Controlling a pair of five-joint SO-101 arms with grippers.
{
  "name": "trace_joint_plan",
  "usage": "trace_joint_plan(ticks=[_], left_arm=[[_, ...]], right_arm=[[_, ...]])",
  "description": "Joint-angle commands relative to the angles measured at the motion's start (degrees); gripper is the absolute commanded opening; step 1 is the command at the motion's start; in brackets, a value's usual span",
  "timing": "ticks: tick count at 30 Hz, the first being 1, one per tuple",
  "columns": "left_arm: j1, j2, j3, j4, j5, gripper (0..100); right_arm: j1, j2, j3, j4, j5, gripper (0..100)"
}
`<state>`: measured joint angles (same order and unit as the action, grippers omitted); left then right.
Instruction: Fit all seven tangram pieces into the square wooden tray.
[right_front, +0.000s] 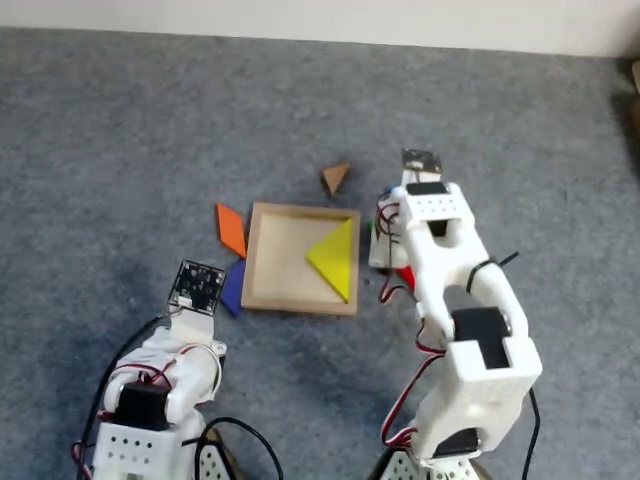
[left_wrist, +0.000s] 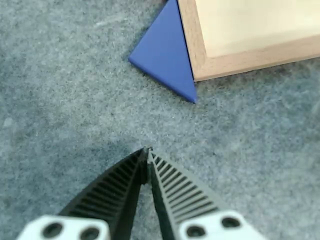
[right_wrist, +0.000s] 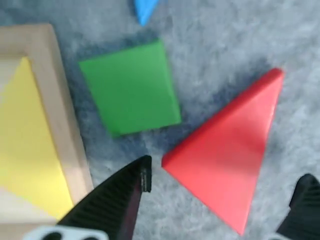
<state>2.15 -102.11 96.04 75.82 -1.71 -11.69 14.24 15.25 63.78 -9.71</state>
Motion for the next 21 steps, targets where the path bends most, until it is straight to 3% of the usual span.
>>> trace_joint_plan(ticks=[1,11,21], left_arm=[[-0.48,-1.89,1.10,0.26,-0.44,1],[-0.48,-1.89,1.10,0.26,-0.44,1],[-0.48,-1.89,1.10,0.26,-0.44,1]], right_arm=[[2.07,-0.92,-3.38,-0.75,-0.35,41.0],[2.15,-0.92,-3.03,-0.75,-0.35,40.6],[2.15,-0.92,-2.95,-0.40,-0.18,24.4]])
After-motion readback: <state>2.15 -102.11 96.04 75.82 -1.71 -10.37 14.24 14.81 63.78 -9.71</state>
